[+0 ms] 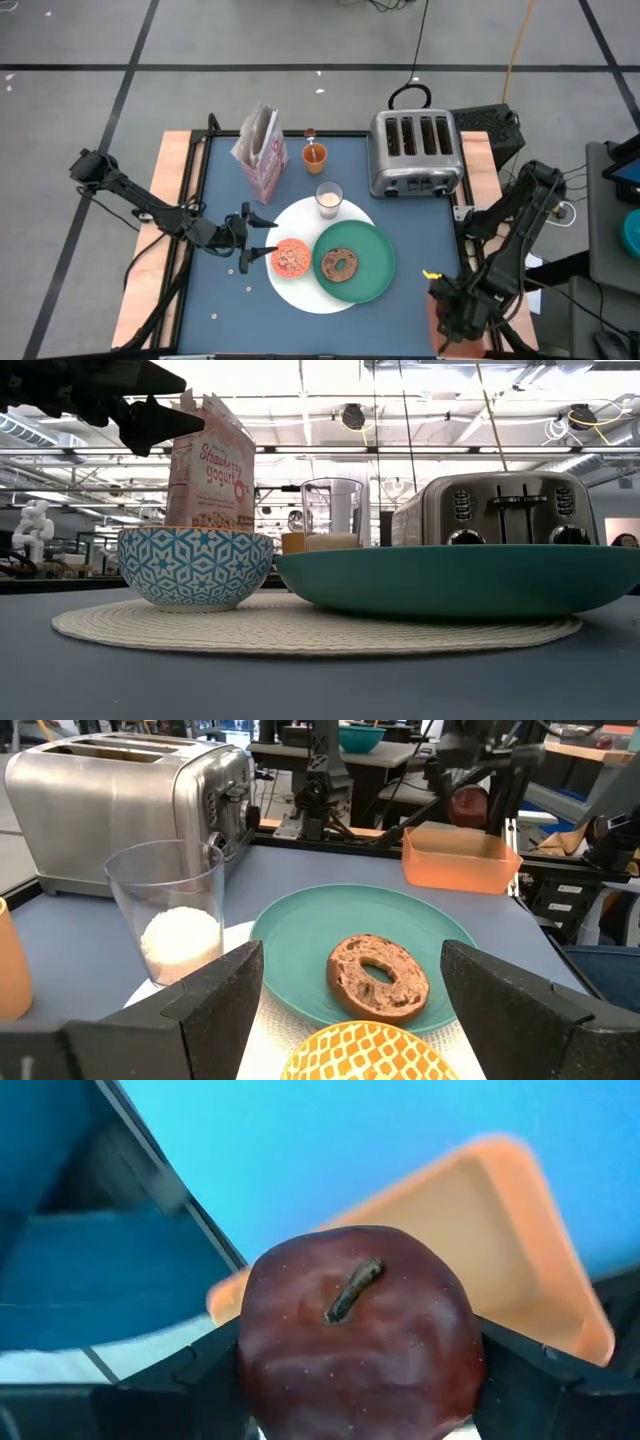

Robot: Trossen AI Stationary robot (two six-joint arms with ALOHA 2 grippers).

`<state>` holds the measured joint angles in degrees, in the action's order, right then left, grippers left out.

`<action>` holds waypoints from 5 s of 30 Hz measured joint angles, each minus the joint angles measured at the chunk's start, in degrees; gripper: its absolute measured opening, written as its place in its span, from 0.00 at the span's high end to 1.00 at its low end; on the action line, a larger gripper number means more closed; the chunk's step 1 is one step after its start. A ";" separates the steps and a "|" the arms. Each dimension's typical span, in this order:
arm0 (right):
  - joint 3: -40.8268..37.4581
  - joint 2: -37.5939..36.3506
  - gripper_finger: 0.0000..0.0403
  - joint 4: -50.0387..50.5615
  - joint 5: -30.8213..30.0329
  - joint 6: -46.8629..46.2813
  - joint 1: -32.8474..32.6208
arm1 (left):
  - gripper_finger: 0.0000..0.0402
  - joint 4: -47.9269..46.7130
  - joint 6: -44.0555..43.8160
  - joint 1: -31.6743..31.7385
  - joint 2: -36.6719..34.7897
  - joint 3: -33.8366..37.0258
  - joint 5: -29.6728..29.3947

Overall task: Arrange a breakfast setting
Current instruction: Put the apple on the green plate, then put the white spoon on the table to the right of the green plate

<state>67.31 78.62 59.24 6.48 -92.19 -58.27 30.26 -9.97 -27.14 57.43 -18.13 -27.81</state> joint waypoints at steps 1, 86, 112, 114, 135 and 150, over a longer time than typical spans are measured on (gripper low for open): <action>0.00 -0.71 0.31 -0.09 -1.06 0.67 0.59 | 0.23 0.00 0.02 0.00 0.00 0.00 -0.01; -39.41 3.36 0.31 -74.09 -34.90 60.20 26.44 | 0.23 -0.01 0.51 0.00 0.00 0.00 -0.01; -39.39 3.42 0.11 -75.01 -34.71 61.42 26.46 | 0.23 -0.02 0.47 0.00 0.00 0.00 -0.01; -39.39 3.42 0.11 -75.04 -34.71 61.42 26.46 | 0.23 -0.02 0.47 0.00 0.00 0.00 -0.01; -39.32 1.39 0.11 -81.66 -34.86 69.53 26.48 | 0.23 -0.02 0.47 0.00 0.00 0.00 -0.01; -39.32 -1.54 0.11 -97.17 -35.23 78.39 31.52 | 0.23 0.00 0.41 0.00 0.00 0.00 -0.01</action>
<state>27.99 77.08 -37.93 -28.75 -13.80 -26.75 30.27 -9.57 -27.14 57.43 -18.13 -27.81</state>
